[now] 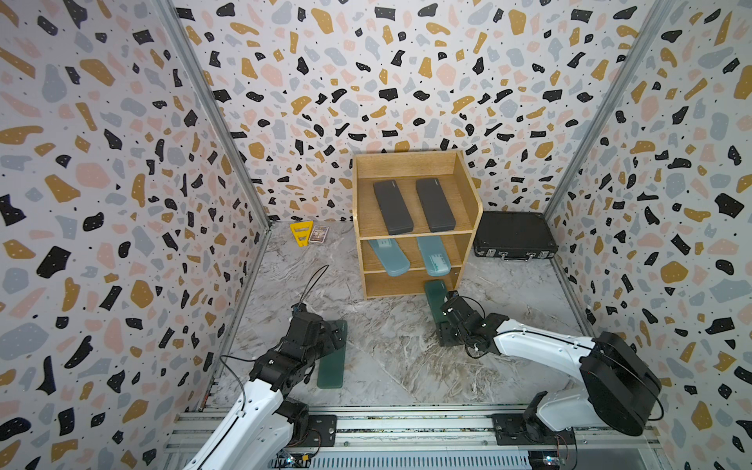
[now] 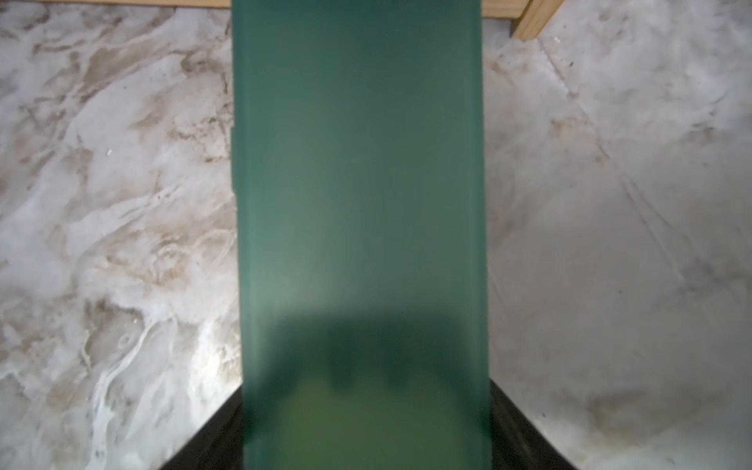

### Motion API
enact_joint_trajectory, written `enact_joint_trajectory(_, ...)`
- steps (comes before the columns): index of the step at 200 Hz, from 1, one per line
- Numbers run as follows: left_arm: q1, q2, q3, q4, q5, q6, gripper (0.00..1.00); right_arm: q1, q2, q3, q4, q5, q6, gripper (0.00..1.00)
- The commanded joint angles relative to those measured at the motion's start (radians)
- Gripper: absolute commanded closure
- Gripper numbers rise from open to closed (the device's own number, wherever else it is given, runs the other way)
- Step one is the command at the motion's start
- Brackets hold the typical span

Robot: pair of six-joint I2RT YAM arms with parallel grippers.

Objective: Place the pencil cases on the shelf according to color
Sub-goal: Place the pencil case on the shelf.

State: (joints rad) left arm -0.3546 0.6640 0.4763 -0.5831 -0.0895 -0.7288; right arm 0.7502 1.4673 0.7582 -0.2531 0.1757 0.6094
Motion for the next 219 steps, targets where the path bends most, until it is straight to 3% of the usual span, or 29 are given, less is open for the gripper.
enact_joint_trajectory(1,-0.002,-0.001,0.029,0.023,0.01,-0.008,0.0,-0.031,0.024,0.082,0.071,-0.013,0.033,0.66)
enact_joint_trajectory(49,-0.001,0.039,0.016,0.078,0.022,-0.008,0.0,-0.07,0.135,0.195,0.077,-0.013,0.065,0.67)
enact_joint_trajectory(104,-0.002,0.104,0.012,0.139,0.043,-0.003,0.0,-0.089,0.237,0.277,0.081,0.012,0.036,0.61)
enact_joint_trajectory(129,-0.002,0.119,0.01,0.155,0.045,0.002,0.0,-0.091,0.255,0.304,0.052,0.033,0.023,0.52)
enact_joint_trajectory(147,-0.002,0.127,0.007,0.16,0.04,0.005,0.0,-0.091,0.248,0.304,0.05,0.031,0.022,0.35)
enact_joint_trajectory(172,-0.003,0.132,0.006,0.165,0.044,0.005,0.0,-0.091,0.23,0.3,0.043,0.026,0.018,0.22)
enact_joint_trajectory(219,-0.002,0.12,-0.001,0.158,0.04,0.008,0.0,-0.091,0.136,0.289,0.002,0.025,0.003,0.11)
